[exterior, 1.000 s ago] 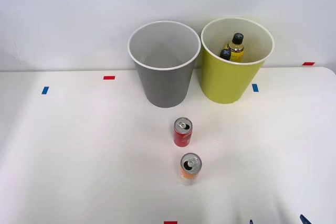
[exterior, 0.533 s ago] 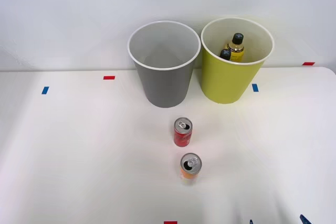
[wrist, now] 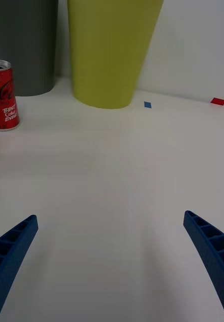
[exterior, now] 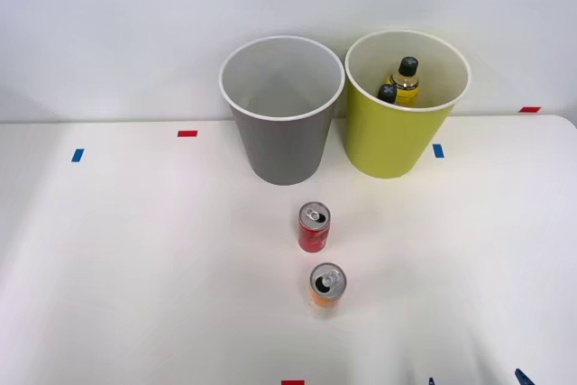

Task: Put cans in the gray bin, plastic bottles in the light green bin

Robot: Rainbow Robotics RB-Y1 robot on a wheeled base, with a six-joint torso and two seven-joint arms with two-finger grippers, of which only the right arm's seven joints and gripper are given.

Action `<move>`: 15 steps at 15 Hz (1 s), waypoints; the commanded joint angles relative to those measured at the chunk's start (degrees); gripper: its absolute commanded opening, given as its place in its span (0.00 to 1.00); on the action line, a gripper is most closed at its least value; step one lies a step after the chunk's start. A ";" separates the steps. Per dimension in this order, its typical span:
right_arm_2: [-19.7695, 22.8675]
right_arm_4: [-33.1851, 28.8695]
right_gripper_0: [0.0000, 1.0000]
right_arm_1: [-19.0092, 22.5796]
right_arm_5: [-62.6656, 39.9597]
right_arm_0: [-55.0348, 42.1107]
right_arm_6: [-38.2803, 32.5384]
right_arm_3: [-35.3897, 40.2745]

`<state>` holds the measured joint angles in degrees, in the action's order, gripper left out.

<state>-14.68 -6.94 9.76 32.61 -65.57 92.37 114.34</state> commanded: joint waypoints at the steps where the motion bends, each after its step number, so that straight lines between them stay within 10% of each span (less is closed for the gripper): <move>1: 0.00 0.00 1.00 0.00 -0.01 0.00 0.00 0.00; 15: 0.00 0.00 1.00 0.00 -0.01 0.00 0.00 0.00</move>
<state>-14.68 -6.94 9.76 32.61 -65.57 92.37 114.34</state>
